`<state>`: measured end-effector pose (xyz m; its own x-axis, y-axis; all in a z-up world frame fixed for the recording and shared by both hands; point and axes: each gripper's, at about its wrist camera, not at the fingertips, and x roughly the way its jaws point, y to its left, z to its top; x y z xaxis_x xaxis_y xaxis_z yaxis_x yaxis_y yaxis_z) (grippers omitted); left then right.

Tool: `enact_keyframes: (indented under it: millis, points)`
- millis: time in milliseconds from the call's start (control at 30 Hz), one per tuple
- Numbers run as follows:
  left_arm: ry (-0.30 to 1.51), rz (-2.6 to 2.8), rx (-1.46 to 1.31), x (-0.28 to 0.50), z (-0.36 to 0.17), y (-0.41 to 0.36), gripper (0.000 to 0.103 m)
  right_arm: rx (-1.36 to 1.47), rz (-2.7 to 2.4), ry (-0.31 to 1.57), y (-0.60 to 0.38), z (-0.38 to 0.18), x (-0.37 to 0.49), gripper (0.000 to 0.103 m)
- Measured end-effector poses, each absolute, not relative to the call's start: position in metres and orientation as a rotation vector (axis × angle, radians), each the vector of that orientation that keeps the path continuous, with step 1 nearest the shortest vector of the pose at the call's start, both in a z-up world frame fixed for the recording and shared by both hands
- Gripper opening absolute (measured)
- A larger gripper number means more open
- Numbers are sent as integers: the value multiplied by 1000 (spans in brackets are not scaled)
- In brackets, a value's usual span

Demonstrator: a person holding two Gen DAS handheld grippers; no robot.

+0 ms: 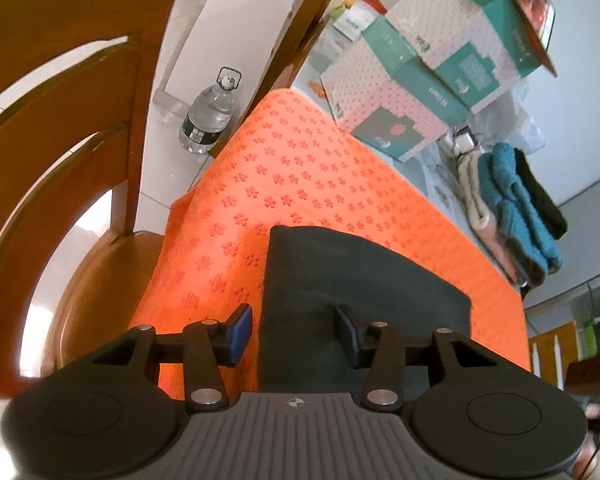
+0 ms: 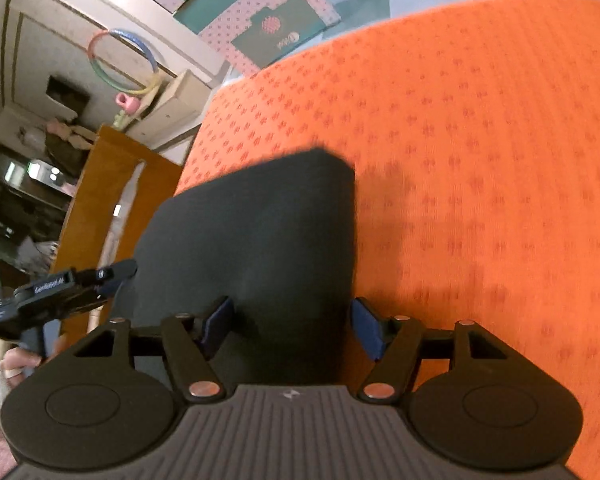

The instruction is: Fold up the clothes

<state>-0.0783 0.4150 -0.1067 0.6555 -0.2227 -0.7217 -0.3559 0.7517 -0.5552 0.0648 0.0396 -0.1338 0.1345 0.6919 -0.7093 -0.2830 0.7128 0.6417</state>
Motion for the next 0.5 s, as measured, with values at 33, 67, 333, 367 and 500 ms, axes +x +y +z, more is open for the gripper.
enact_keyframes:
  millis: [33,67,333,367,500]
  points:
    - [871,83,-746,-84,-105,415,52,405,735,1256,38,-137,57,76]
    - [868,82,-752,-90,-102,415,57,413,736,1263,36,-140,50,77]
    - [868,124,-880,-139,-106,416,64,550,737,1248,34,-153,24,81]
    - [865,130,-892,-144,-107,415,64,552,736,1243,33,-153,23,81]
    - [831,145,-913,-157,-105,414,60,552,716,1212,30,-150,26,81]
